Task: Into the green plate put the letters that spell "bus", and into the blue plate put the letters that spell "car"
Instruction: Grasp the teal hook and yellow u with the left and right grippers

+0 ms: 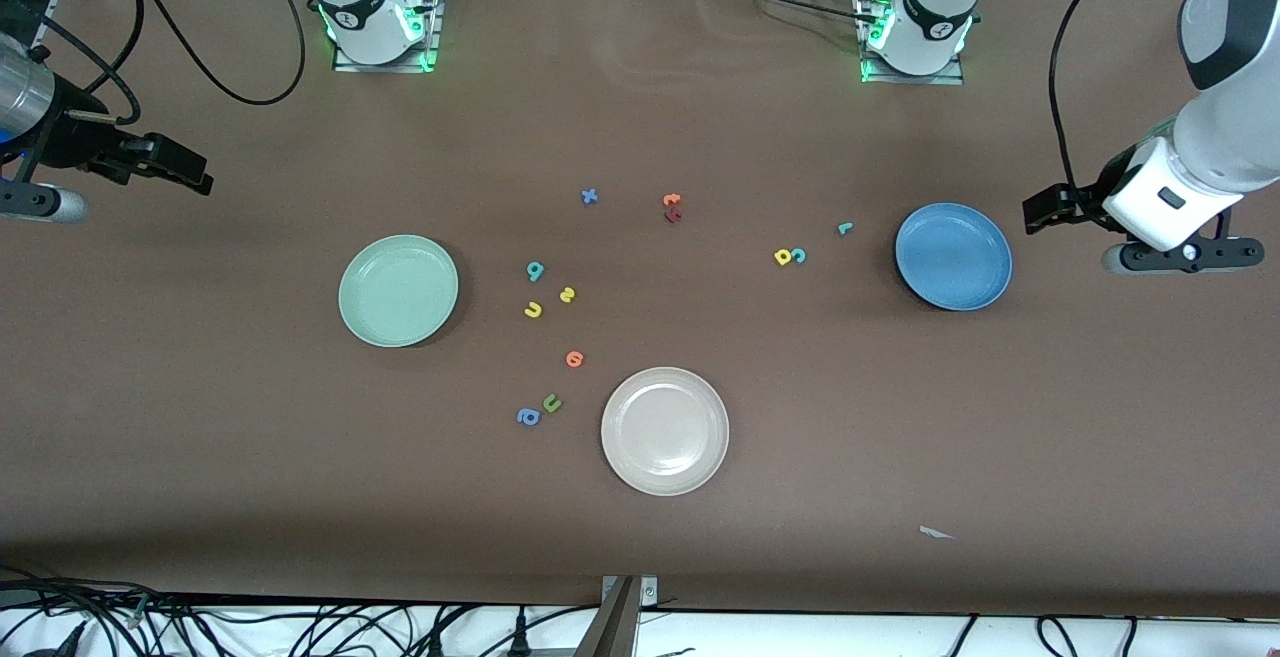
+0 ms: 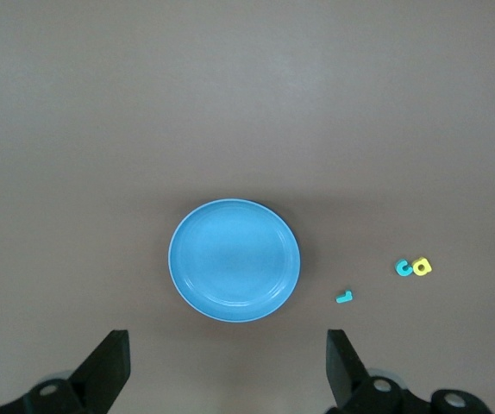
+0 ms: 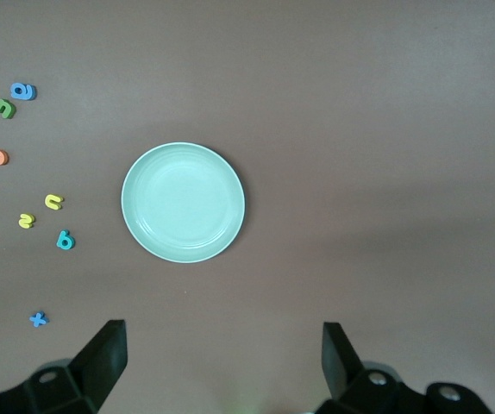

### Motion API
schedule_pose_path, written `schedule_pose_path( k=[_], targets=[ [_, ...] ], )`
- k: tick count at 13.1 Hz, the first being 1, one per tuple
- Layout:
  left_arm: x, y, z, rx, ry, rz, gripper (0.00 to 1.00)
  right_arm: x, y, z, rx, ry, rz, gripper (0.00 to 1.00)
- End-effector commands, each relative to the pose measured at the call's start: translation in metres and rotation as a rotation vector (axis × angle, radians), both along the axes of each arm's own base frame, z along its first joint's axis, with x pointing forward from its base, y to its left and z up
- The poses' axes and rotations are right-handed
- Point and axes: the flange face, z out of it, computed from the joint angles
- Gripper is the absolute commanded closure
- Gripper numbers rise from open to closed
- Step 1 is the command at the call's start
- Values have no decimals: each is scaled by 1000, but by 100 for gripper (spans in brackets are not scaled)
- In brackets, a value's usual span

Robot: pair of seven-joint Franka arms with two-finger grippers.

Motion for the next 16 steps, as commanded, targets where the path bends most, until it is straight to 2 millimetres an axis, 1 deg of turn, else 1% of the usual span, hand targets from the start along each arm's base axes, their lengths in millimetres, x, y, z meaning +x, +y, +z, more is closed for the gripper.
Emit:
schedule_pose_path(
  k=[1, 2, 3, 4, 5, 6, 7, 8, 9, 10, 11, 12, 13, 14, 15, 16],
  targets=[
    [-2, -26, -9, -21, 30, 9, 0, 0, 1, 3, 9, 5, 4, 0],
    [-2, -41, -17, -25, 46, 16, 0, 1, 1, 1, 9, 7, 3, 0],
    [-5, -56, -28, -23, 67, 18, 0, 5, 3, -6, 14, 13, -2, 0],
    [-9, -61, -37, -21, 84, 16, 0, 10, 7, -16, 19, 22, 3, 0],
    [-13, -70, -47, -36, 104, 8, 0, 16, 25, -32, 23, 46, 27, 0],
    [-17, -73, -59, -64, 120, 17, 0, 20, 36, -41, 21, 54, 46, 0],
    [-20, -76, -70, -80, 128, 22, 0, 20, 56, -44, 19, 50, 77, 0],
    [-25, -85, -82, -84, 142, 9, 0, 21, 71, -58, 15, 77, 101, 0],
    [-29, -92, -90, -86, 143, 6, 0, 23, 76, -69, 15, 94, 109, 0],
    [-36, -96, -106, -80, 155, 11, 0, 27, 84, -84, 13, 119, 121, 0],
    [-45, -107, -124, -76, 159, -5, 0, 31, 90, -98, 13, 128, 129, 0],
    [-54, -111, -142, -70, 152, 8, 0, 33, 102, -113, 11, 136, 148, 0],
    [-63, -123, -158, -65, 139, 16, 0, 36, 117, -128, 10, 129, 162, 0],
    [-70, -130, -173, -61, 127, 25, 0, 35, 127, -140, 6, 123, 147, 0],
    [-76, -130, -186, -60, 117, 32, 0, 35, 141, -154, 1, 122, 138, 0],
    [-83, -128, -201, -60, 113, 34, 0, 35, 150, -163, -2, 114, 125, 0]
  ],
)
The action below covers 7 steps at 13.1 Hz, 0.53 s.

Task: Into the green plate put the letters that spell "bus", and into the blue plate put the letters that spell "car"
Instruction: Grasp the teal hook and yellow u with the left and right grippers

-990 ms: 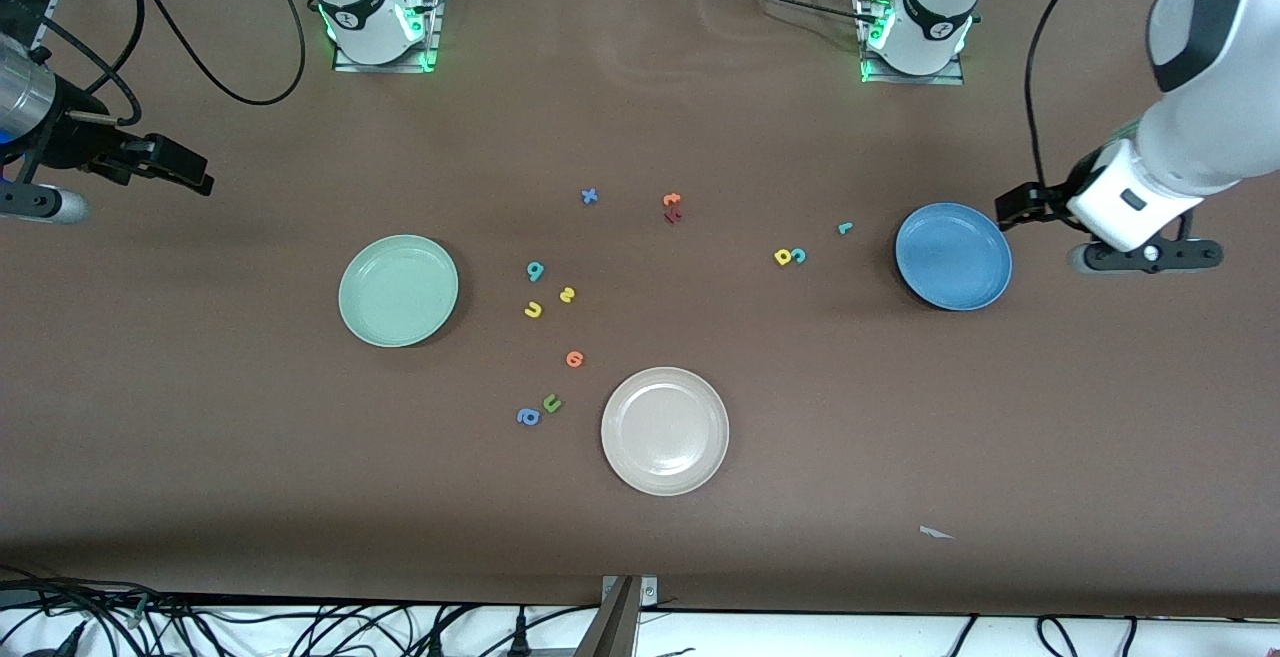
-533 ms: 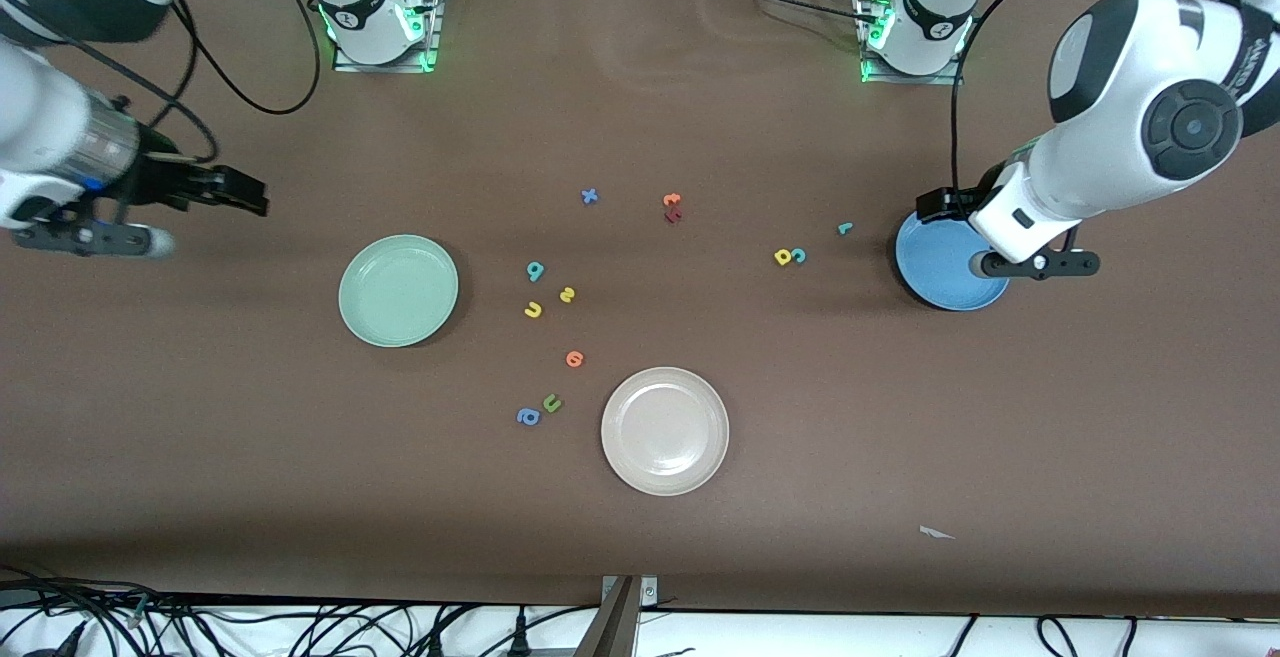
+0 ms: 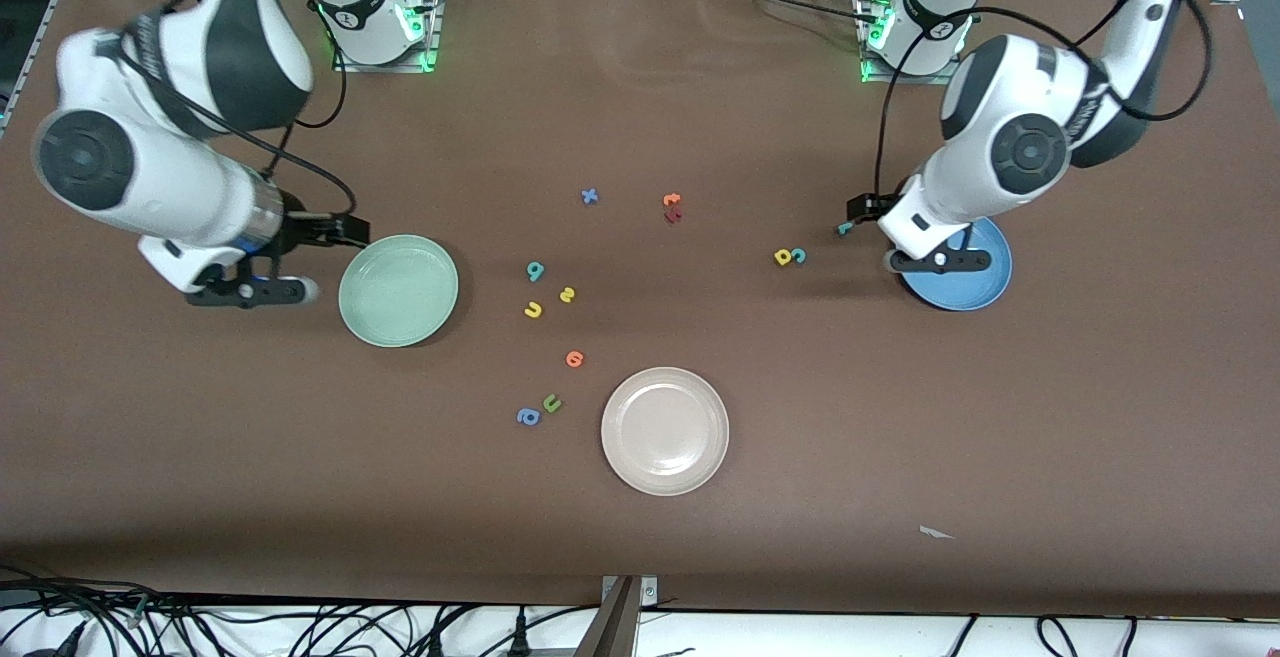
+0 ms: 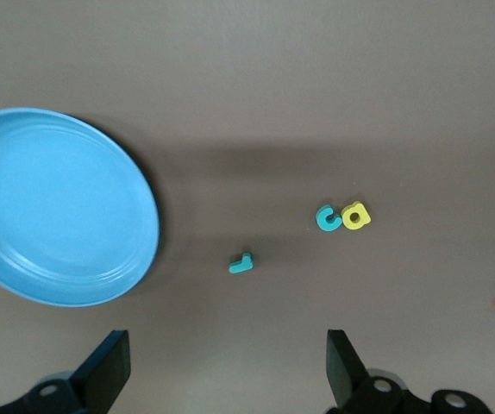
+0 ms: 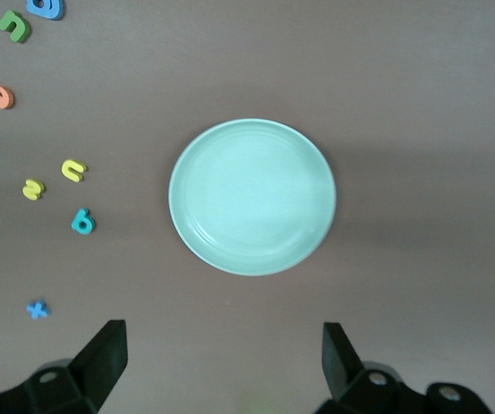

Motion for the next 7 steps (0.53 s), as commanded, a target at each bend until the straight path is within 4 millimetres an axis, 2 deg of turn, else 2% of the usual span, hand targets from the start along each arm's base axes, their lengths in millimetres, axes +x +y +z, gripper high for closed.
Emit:
schedule_pose_path(
  k=[1, 4, 6, 7],
  targets=[
    [-22, 7, -29, -8, -28, 34, 0, -2, 25, -25, 0, -15, -29, 0],
    [-27, 9, -59, -21, -56, 55, 1, 0, 48, -55, -5, -35, -60, 0],
    [-22, 5, -81, -34, -67, 88, 1, -2, 66, -70, -12, -51, -106, 0],
    [-26, 0, -93, -35, -56, 80, 3, -1, 77, -78, -15, -69, -152, 0]
  ],
)
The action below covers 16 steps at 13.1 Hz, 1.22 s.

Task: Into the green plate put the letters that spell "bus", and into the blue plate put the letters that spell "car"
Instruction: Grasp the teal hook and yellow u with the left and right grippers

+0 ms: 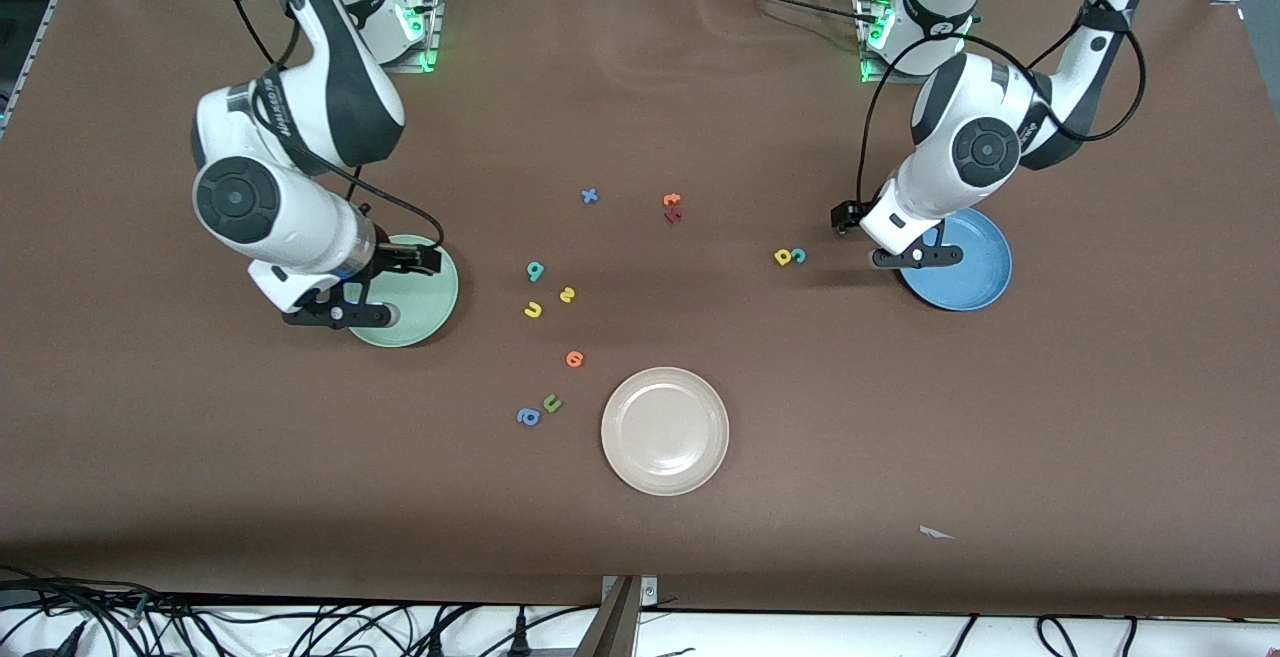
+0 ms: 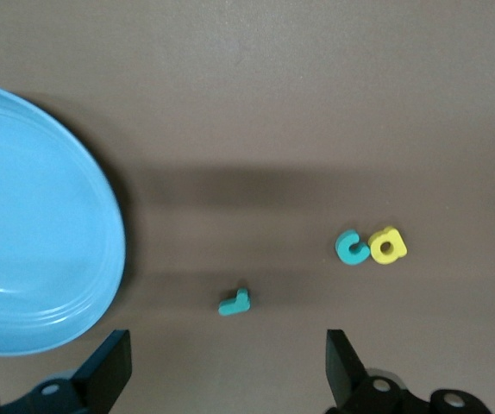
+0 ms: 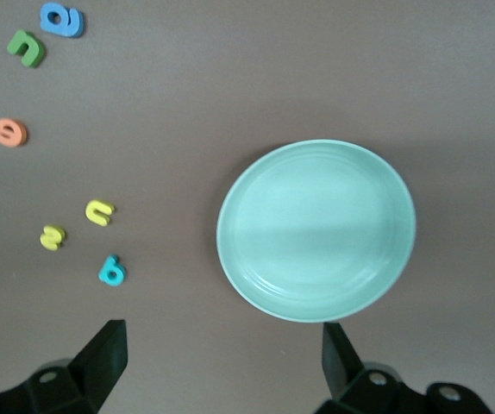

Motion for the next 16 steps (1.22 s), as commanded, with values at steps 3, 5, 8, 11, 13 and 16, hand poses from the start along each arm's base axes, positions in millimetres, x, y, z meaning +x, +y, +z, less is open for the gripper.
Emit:
schedule_pose_path(
  k=[3, 5, 8, 11, 13, 16],
  targets=[
    [-13, -8, -43, -16, 28, 10, 6, -6, 61, -45, 4, -67, -153, 0],
    [-28, -7, -58, -19, 6, 6, 9, -13, 87, -71, 2, -77, -172, 1],
    [-42, -8, -71, -18, 3, -4, 18, -11, 97, -100, 16, -99, -163, 2],
    [-45, -9, -79, -15, 18, -15, 29, -16, 110, -125, 13, -94, -145, 8],
    [-47, -9, -86, 1, 25, -51, 30, -16, 110, -131, 11, -92, -142, 8],
    [-47, -9, -95, -8, 19, -49, 31, -17, 116, -140, 18, -100, -137, 8]
  ],
)
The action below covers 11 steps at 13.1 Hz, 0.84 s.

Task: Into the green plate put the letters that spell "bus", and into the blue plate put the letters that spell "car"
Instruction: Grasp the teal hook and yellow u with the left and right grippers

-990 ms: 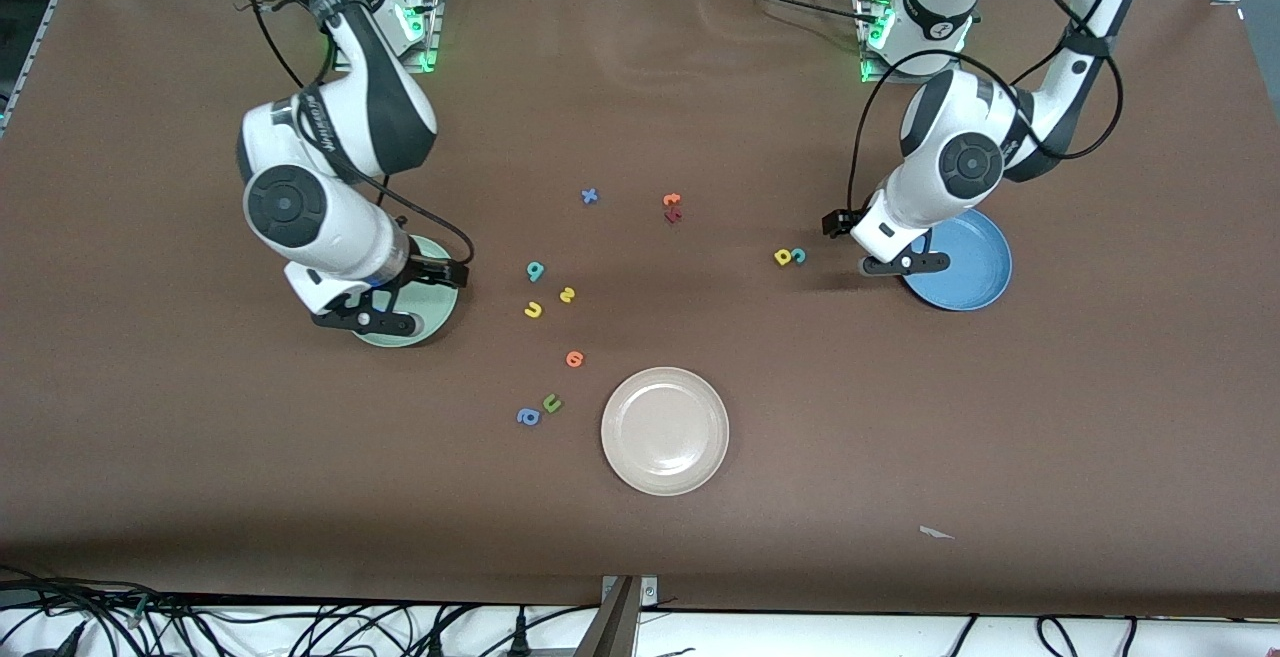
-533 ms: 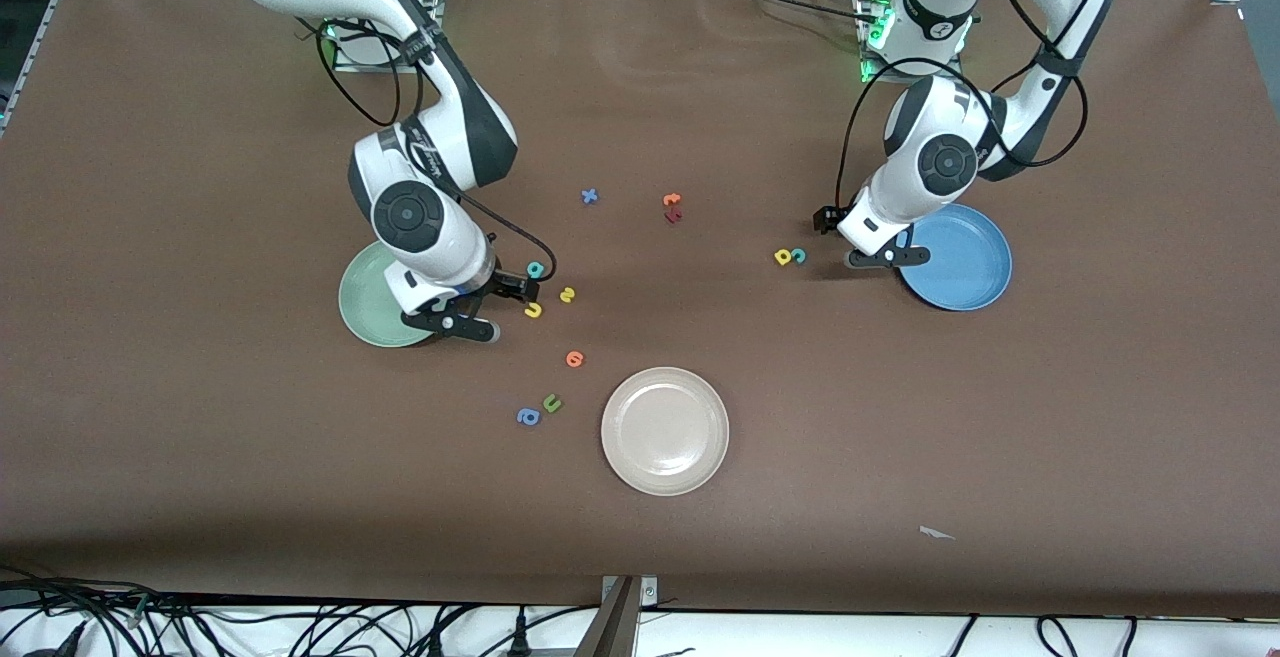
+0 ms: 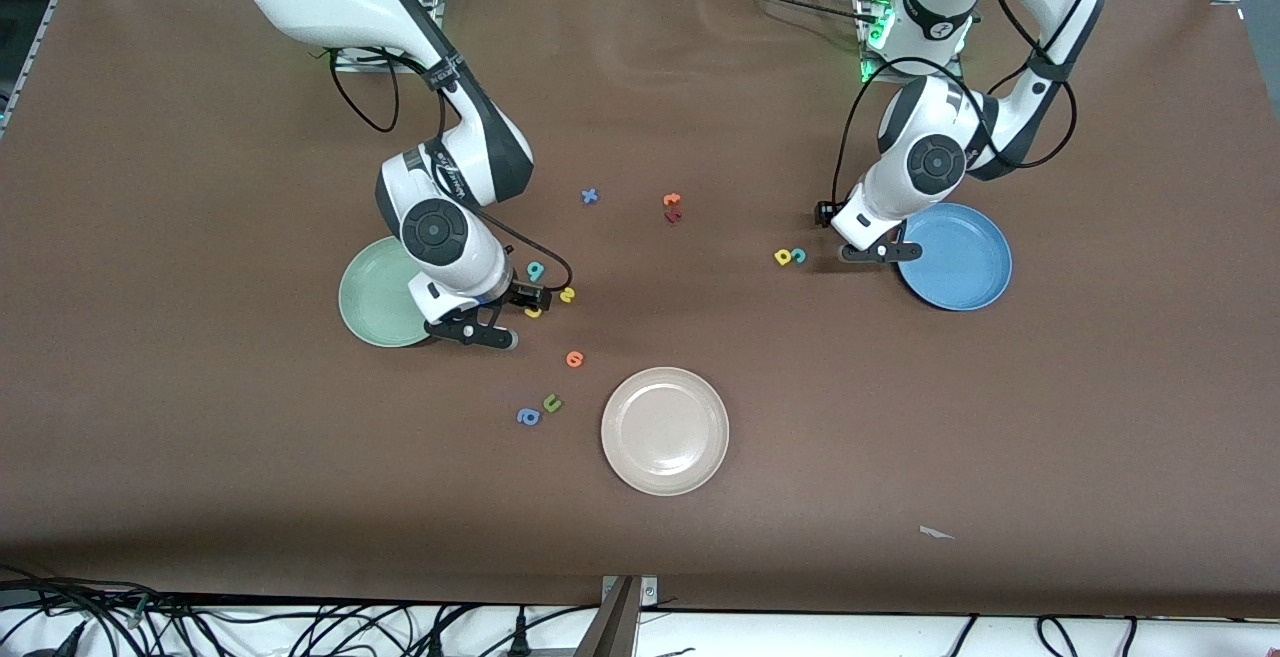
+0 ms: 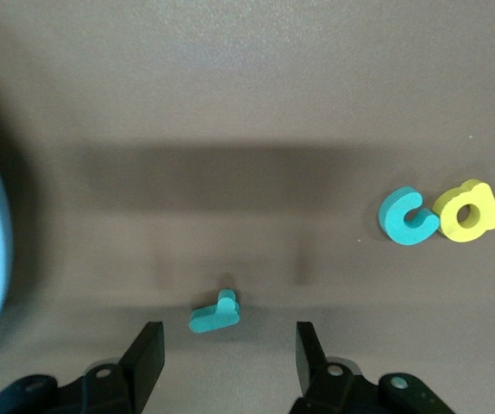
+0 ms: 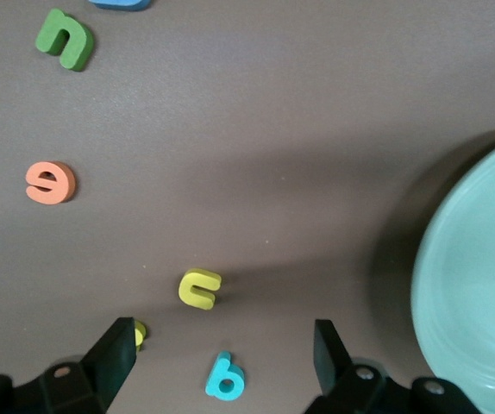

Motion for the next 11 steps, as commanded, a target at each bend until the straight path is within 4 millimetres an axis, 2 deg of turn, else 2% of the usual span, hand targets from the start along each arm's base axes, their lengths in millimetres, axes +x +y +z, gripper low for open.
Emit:
schedule_pose_path(
  k=[1, 3, 4, 8, 10, 11],
  targets=[
    [0, -2, -8, -1, -24, -13, 34, -1, 6, -12, 5, -13, -6, 9],
    [0, -1, -10, -2, -23, -11, 38, -2, 9, -21, 9, -19, -3, 21],
    [0, -1, -10, -1, -23, -10, 41, -1, 10, -28, 14, -28, -4, 31],
    [-3, 2, -12, 2, -16, -9, 48, -10, 19, -43, 6, -12, 14, 36],
    [-3, 2, -12, 2, -14, -9, 50, -8, 19, -49, 15, -30, 12, 38],
    [-3, 2, -12, 2, -14, -9, 58, -7, 20, -53, 20, -39, 12, 38]
  ],
)
